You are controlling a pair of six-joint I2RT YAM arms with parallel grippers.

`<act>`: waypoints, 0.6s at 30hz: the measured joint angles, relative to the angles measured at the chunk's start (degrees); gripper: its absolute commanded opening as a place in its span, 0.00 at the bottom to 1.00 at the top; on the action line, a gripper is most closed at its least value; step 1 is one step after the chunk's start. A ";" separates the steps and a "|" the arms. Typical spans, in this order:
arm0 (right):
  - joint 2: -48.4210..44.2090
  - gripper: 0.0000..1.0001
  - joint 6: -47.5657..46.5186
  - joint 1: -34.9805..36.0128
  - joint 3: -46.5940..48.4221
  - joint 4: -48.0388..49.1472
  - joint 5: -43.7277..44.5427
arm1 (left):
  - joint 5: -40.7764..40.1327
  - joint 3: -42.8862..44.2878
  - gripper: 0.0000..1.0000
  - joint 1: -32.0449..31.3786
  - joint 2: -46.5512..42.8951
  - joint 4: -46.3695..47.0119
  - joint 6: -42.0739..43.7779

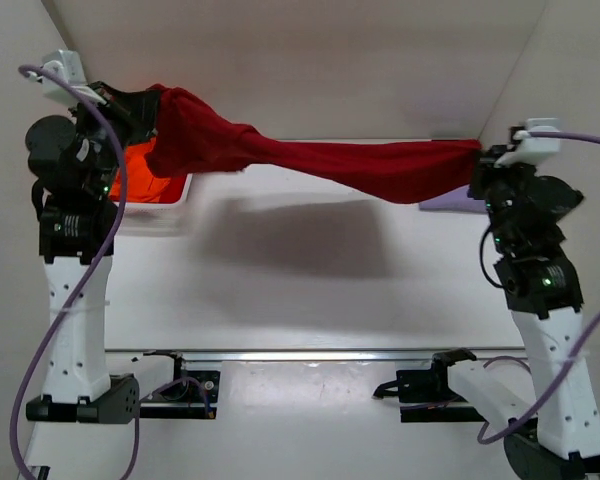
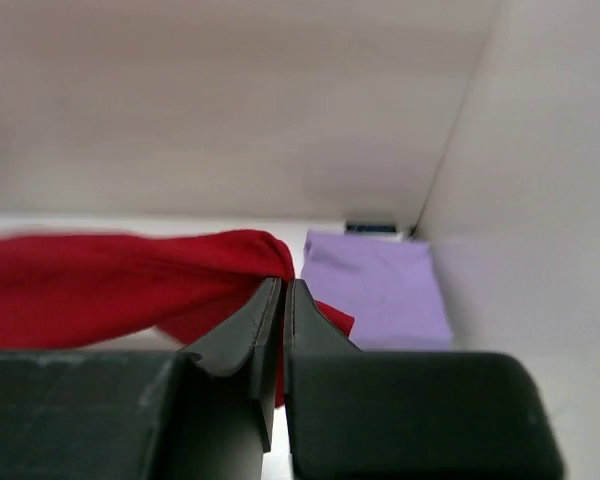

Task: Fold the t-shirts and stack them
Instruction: Flatten out the tshirt

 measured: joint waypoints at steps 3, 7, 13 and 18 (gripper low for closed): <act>-1.88 0.00 -0.13 -4.52 3.45 -0.59 -2.03 | -0.13 0.20 0.00 -0.26 -2.97 -0.63 0.22; -2.38 0.00 0.52 -11.34 7.80 0.00 -6.73 | -0.07 -0.42 0.00 -0.37 -4.35 -0.96 0.15; 5.57 0.00 0.24 -7.30 7.69 2.60 -9.27 | 1.99 -11.72 0.00 -0.17 -1.75 4.02 -1.81; 19.47 0.00 -0.76 -6.86 6.21 4.63 -10.91 | 6.08 -15.13 0.00 0.17 12.81 7.63 -4.44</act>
